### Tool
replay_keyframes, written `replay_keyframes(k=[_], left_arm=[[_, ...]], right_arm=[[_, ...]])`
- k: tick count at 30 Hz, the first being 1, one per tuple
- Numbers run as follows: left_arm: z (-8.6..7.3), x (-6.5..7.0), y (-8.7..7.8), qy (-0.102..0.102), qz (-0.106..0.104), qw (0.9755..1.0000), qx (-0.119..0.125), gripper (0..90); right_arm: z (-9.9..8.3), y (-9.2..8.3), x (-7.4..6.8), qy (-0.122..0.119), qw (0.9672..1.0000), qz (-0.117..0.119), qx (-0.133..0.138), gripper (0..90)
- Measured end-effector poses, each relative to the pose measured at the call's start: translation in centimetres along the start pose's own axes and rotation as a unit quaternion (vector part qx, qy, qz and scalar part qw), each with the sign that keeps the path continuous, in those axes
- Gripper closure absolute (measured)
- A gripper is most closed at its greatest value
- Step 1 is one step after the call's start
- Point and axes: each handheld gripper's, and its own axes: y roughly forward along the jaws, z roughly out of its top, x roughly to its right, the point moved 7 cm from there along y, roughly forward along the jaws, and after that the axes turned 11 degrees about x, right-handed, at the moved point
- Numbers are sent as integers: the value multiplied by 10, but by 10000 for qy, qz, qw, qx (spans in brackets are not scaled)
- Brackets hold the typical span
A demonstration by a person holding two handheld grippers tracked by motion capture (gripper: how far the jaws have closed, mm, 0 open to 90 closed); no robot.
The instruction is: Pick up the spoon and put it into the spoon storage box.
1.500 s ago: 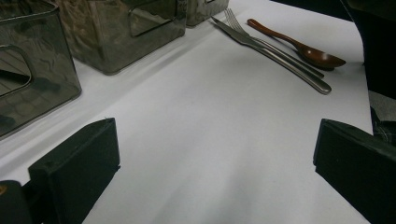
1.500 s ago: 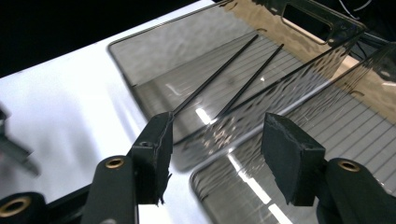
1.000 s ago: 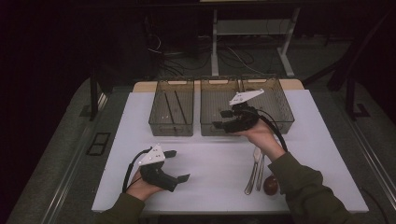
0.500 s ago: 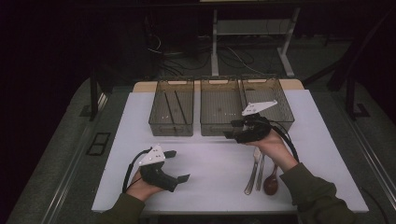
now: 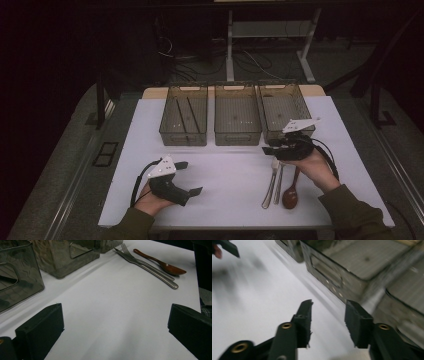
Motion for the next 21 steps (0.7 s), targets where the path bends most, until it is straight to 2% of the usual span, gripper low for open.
replay_keyframes(k=[6, 13, 16, 21], left_arm=[[0, 1, 0, -8, 14, 10000, -2, 0], [1, 1, 0, 5, 45, 10000, -9, 0], [1, 1, 0, 12, 49, 10000, -8, 0], [1, 1, 0, 22, 49, 10000, -16, 0]], right_arm=[[-18, -17, 15, -29, 9996, -270, -127, 754], [-42, -32, 28, 23, 9983, -421, -391, 871], [-53, -35, 35, 98, 9974, -499, -513, 888], [-65, -37, 43, 71, 9953, -657, -713, 888]])
